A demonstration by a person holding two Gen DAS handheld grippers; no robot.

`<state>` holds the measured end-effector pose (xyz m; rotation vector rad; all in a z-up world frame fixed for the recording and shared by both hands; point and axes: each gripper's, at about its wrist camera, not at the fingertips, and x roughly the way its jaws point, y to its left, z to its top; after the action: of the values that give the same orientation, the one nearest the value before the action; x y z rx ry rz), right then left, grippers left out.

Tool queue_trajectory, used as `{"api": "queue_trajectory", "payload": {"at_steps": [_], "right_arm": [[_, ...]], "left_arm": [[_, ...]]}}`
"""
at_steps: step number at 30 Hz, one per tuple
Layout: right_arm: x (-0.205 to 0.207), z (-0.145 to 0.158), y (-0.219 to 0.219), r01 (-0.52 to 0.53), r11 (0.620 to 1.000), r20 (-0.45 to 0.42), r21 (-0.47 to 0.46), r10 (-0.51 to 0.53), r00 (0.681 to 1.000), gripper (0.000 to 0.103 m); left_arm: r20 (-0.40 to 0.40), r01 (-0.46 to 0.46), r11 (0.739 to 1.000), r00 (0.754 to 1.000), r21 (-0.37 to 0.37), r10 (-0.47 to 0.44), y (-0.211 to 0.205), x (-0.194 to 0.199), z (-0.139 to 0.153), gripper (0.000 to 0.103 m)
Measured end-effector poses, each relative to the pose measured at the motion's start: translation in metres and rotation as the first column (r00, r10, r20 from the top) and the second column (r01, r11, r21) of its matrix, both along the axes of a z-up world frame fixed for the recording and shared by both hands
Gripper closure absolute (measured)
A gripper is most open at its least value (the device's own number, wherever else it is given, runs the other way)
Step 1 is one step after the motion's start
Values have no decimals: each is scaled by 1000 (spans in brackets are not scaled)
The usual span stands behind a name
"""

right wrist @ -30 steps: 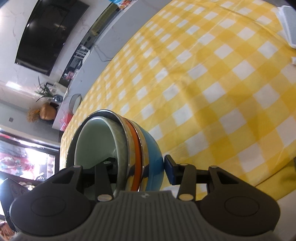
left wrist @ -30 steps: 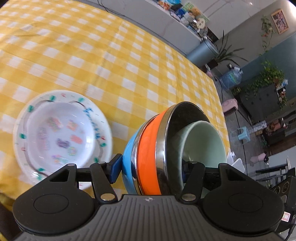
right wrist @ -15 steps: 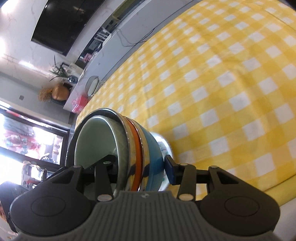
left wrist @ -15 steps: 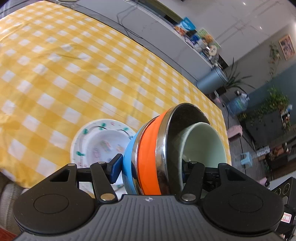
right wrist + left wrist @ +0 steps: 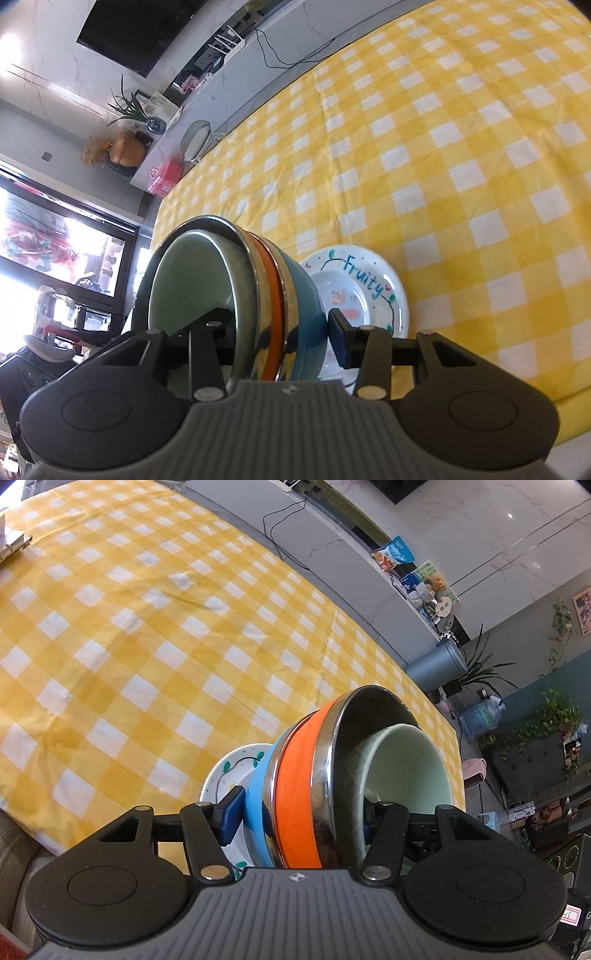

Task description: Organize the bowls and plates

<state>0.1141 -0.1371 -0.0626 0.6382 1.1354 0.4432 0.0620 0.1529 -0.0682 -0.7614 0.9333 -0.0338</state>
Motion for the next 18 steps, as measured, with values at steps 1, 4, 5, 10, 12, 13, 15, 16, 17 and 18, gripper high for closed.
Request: {"api": "queue_trajectory", "payload": {"at_steps": [1,4,5,10,12,13,15,16,17,18], "right_arm": [[0,-1,1,-2,1000,-5,-2,2,1000,59],[4,-10,3,-7,1000,-25,-7,7,1000,59],[6,-13,3,-6,1000,-31,-9,6,1000,59],[11,-20,3,-6,1000,-36,-28,5,999,59],[13,-23,2,-5,1000,-39,-31,4,999,59],[14,-24,2,-4,1000,-44,-31,3,999,59],[15,-28,2,-5,1000,-54,-27,4,999,59],[15,-30,2,-6,1000,-57,-24,4,998,59],[15,-32,2,-5,1000,-59,-22,4,998,59],[15,-34,2,-5,1000,-58,-22,4,998,59]], "left_arm": [[-7,-1,1000,1000,-1,1,1,1,-3,38],[-27,1,1000,1000,-7,-1,1,4,-12,38],[-31,1,1000,1000,-10,-2,1,5,-15,38],[-39,10,1000,999,-26,-11,0,11,-26,38],[-47,14,1000,999,-28,-16,0,14,-29,38],[-52,15,1000,999,-27,-16,0,14,-30,38],[-60,14,1000,998,-21,-15,-1,15,-32,38],[-62,14,1000,998,-19,-15,-1,15,-33,38],[-64,16,1000,998,-17,-17,-1,15,-34,38],[-66,17,1000,998,-18,-18,-1,15,-35,38]]}}
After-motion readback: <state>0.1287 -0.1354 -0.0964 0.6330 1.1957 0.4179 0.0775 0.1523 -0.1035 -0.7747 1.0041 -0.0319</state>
